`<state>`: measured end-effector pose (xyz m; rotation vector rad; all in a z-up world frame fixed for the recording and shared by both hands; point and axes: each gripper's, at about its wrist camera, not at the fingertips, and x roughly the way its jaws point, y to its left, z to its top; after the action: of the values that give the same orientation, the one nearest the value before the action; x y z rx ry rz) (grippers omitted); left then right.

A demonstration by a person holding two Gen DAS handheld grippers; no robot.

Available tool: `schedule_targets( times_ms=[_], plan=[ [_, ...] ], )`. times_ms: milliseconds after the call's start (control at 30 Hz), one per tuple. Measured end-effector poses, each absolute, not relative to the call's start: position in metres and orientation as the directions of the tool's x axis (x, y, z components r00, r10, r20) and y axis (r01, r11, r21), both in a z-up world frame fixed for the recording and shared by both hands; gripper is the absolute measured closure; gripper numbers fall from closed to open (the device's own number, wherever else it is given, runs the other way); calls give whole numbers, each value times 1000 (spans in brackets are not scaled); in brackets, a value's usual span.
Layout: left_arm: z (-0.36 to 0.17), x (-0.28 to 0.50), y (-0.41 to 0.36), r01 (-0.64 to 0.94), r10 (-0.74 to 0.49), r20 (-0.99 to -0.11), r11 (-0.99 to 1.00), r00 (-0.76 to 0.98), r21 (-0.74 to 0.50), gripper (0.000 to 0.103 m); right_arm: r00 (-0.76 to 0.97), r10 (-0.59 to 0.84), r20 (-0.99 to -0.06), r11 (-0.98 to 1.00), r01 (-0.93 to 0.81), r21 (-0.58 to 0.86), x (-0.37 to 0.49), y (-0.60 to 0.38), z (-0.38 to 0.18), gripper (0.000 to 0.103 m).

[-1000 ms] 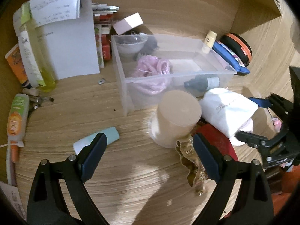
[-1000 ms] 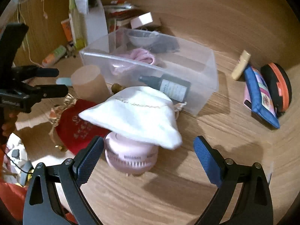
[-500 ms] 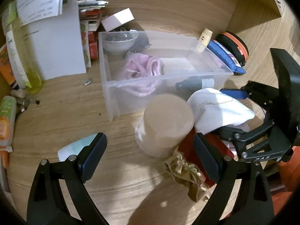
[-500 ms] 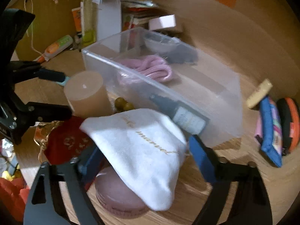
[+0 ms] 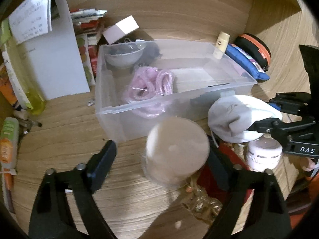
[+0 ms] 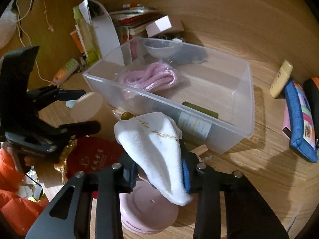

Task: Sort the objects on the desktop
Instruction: 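Grasp the white candle jar with the left gripper while the right gripper holds the pouch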

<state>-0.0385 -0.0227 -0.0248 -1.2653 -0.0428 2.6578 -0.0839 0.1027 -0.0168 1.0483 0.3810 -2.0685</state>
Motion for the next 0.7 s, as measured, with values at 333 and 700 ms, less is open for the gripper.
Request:
schedule_targets(
  times_ms=[333, 700],
  plan=[
    [-23, -38, -14, -171, 190, -751, -980, -633, -103, 47, -376, -578, -725, -653, 746, 134, -82, 118, 9, 76],
    [-5, -23, -23, -145, 203, -709, -979, -675, -143, 47, -395, -668, -630, -620, 764, 178, -76, 126, 41, 76]
  ],
)
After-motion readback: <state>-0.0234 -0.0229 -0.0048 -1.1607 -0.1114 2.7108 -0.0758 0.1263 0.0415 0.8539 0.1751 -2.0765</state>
